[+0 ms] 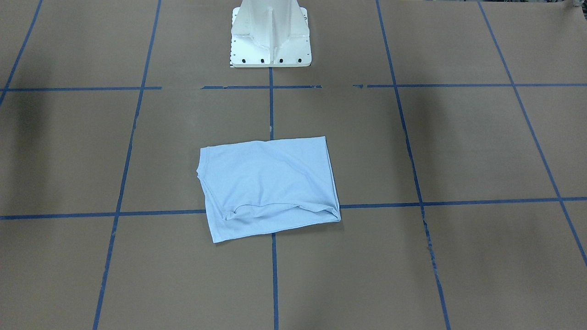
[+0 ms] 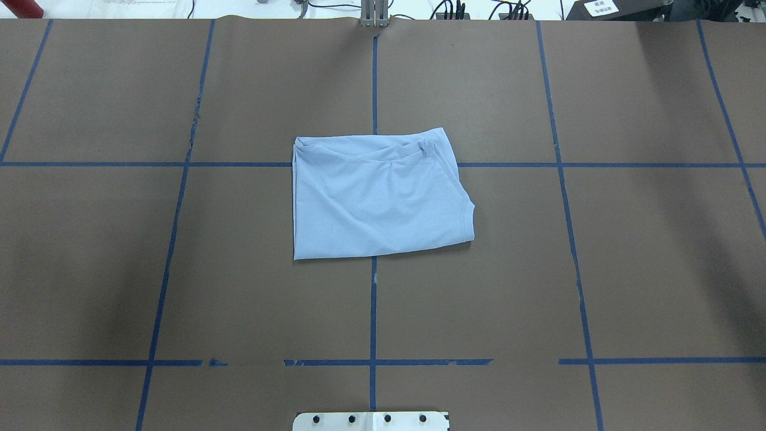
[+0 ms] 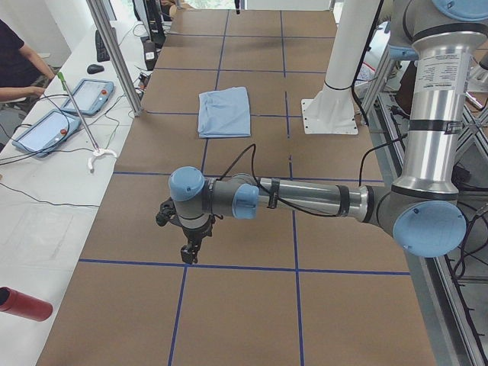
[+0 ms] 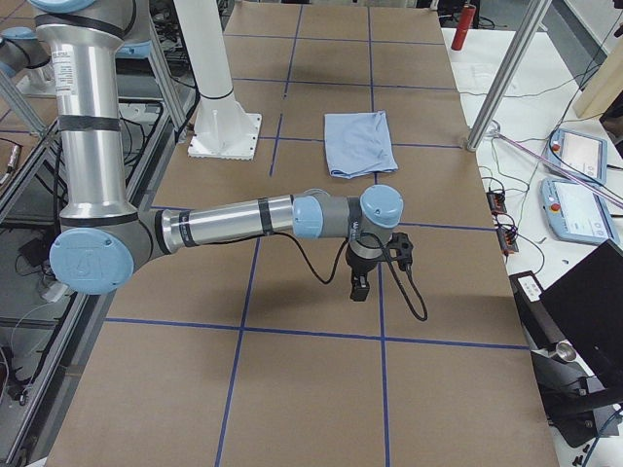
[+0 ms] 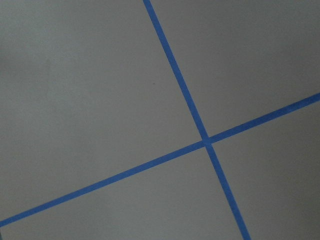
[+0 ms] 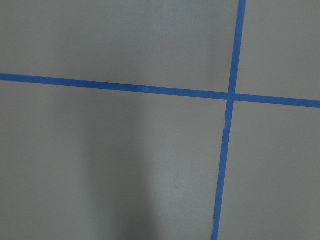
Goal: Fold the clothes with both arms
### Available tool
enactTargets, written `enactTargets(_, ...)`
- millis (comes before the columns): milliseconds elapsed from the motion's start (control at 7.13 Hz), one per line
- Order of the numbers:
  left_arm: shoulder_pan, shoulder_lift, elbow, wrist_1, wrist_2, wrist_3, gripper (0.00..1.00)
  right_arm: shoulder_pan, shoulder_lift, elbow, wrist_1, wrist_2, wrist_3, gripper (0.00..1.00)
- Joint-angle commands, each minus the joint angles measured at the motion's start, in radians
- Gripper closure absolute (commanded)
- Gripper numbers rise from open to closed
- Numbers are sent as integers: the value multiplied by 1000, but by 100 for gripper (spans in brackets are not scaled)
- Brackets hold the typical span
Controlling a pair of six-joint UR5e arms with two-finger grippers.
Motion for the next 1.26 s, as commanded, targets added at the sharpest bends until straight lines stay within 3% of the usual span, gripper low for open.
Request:
enactTargets(0,-4,25,-11,-1,-8,3,0,3,-29,-2,2,1,-7,0)
enactTargets(1121,-2,25,-10,-1,-5,0,0,69,-43,-63,37,-2,-67,0)
